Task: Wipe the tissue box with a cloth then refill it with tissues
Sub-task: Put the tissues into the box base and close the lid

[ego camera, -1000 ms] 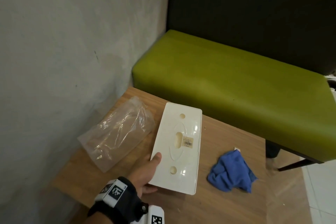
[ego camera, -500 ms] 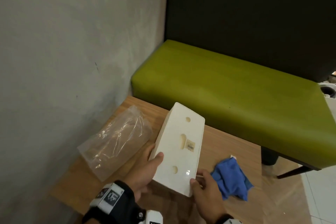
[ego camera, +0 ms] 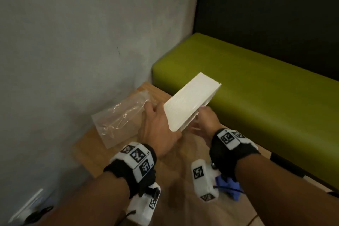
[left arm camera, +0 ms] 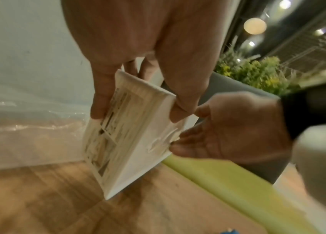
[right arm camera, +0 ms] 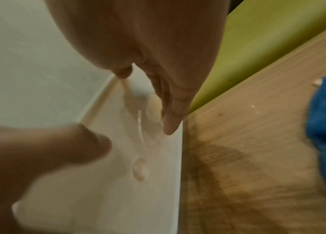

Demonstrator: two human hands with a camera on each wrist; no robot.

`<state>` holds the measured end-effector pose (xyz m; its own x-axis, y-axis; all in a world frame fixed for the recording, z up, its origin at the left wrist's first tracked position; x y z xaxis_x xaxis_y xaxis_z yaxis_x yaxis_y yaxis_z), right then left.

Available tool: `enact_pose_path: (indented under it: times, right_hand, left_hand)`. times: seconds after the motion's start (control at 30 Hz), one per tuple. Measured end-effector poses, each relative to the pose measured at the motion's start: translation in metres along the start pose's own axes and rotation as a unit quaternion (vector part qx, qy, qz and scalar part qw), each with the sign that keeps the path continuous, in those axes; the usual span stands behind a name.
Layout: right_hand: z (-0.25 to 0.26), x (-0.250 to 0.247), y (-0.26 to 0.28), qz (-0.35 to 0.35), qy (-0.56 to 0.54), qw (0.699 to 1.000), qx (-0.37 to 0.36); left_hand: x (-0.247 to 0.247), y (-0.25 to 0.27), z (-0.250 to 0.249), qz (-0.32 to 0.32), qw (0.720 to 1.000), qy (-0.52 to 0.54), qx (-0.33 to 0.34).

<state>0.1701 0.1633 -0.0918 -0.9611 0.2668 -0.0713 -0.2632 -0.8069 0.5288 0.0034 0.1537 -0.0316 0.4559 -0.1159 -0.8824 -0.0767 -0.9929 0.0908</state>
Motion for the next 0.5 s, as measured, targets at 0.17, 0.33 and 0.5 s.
enact_pose_path:
  times: [0.17,0.33,0.5]
  right_hand:
    - [0.007,-0.035,-0.016,-0.084,-0.005,0.995,-0.049]
    - [0.003,-0.024,-0.003,-0.070,0.129,0.988,-0.049]
    - [-0.020,-0.008,-0.021,-0.041,0.218,0.975,-0.029]
  left_hand:
    - [0.007,0.028,0.003,-0.064,0.990,-0.120,0.024]
    - [0.039,0.065,0.024,-0.055,0.981,-0.185,0.010]
    - [0.064,0.092,0.044,-0.032,0.979,-0.200,-0.023]
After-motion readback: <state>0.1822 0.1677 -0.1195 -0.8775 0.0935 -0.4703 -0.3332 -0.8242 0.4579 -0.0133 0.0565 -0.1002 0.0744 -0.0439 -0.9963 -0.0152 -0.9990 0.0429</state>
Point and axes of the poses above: each hand's wrist, its own y-axis away from the middle knuckle, its own x-axis out of the palm, z = x × y, the point moved 8 cm from there along -y, towards the middle knuckle, and after that the axes turned 6 degrees about -y, right-handed, at the moved point
